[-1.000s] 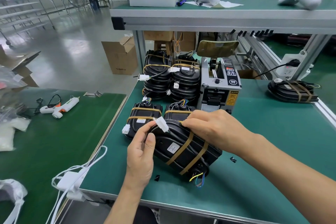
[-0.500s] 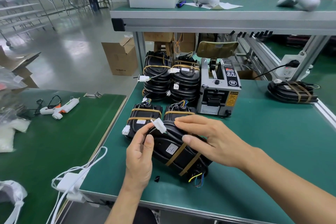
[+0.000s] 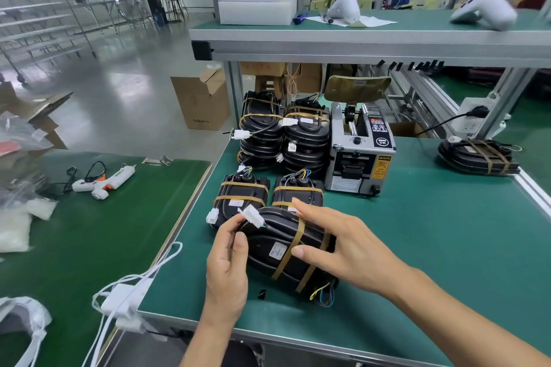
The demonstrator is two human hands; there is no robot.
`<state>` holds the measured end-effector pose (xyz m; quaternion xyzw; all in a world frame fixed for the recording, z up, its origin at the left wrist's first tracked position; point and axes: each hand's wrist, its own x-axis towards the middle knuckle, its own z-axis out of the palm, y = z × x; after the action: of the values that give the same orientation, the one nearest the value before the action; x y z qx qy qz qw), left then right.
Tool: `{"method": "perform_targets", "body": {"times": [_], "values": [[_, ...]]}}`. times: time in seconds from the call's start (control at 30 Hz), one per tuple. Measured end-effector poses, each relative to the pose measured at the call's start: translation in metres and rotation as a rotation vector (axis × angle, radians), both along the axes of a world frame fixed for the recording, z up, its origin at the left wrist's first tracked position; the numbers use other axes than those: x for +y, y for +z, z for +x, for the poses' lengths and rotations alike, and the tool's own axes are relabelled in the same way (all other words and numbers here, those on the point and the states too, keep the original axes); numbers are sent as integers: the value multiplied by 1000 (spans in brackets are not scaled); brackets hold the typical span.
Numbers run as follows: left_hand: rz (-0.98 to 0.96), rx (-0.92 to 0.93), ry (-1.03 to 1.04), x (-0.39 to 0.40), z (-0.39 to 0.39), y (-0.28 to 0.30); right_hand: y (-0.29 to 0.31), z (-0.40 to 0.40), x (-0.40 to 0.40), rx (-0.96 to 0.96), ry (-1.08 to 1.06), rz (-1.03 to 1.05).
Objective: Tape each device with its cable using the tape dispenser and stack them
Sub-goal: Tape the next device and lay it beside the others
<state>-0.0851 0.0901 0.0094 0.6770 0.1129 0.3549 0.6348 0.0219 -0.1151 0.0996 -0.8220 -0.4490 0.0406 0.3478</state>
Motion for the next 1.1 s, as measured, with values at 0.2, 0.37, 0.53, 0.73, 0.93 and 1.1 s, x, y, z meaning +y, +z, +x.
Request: {"method": "perform_targets", "body": {"times": [0.2, 0.37, 0.53, 0.73, 0.93, 1.1], "values": [[74, 42, -4, -4, -7, -4, 8, 9, 3, -16, -15, -190], [108, 124, -110, -14, -15, -14, 18, 22, 0, -151, 48, -357], [174, 206, -122, -17, -15, -23, 15, 24, 3, -207, 69, -383], [311, 326, -91, -17, -20, -22, 7, 21, 9, -242, 62, -364], [162, 105, -125, -9, -30, -13, 4, 22, 9, -246, 78, -345], [291, 132, -147, 1, -17, 3, 6, 23, 9, -230, 92, -297]]}}
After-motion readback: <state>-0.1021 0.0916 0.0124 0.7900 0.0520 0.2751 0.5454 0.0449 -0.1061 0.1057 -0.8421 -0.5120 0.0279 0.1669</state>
